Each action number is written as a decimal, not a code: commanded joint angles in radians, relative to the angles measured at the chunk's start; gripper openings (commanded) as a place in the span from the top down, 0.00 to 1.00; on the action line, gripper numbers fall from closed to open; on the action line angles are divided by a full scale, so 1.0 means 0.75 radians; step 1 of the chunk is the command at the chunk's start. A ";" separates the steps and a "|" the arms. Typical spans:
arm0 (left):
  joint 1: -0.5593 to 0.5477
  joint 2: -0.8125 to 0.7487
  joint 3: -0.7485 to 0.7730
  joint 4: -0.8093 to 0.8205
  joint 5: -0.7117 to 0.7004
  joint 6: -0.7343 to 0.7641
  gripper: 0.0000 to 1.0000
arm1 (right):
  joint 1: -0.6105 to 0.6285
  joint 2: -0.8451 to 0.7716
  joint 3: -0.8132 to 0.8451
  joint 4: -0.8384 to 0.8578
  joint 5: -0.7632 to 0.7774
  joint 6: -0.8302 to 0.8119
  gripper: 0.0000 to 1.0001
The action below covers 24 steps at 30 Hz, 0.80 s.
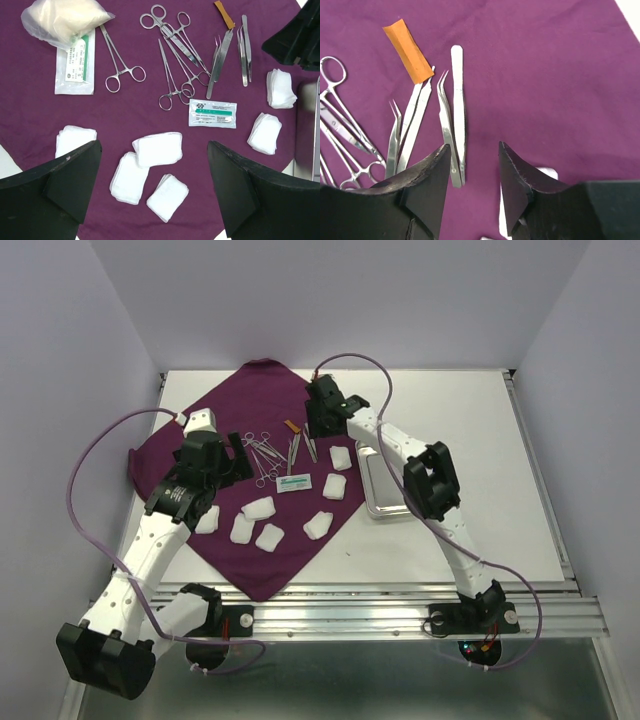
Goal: Prepare the surgical pack
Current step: Place the container at the center of the board, then pick up the medical item from the surgical kit.
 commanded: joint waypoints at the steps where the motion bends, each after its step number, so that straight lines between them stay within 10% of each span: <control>1: 0.010 -0.007 -0.017 0.041 0.026 0.007 0.01 | 0.013 0.044 0.109 0.006 -0.047 0.028 0.52; 24: 0.017 -0.038 -0.027 0.039 0.054 0.025 0.01 | 0.038 0.185 0.153 -0.006 0.019 0.065 0.67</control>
